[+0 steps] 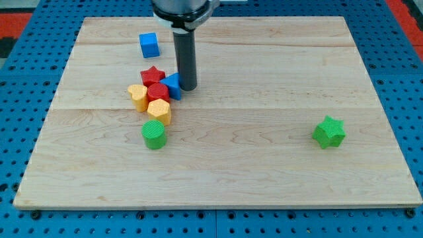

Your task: Move your arm right to the cube

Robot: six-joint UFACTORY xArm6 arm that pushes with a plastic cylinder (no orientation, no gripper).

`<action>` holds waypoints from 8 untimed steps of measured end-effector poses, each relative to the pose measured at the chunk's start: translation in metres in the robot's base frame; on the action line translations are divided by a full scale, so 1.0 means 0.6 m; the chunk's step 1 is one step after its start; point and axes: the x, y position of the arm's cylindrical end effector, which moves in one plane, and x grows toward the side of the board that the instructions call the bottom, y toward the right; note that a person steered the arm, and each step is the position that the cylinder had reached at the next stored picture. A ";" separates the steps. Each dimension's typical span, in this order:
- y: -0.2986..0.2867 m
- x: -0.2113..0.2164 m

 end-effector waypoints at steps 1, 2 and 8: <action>-0.005 -0.001; 0.021 -0.012; 0.015 -0.216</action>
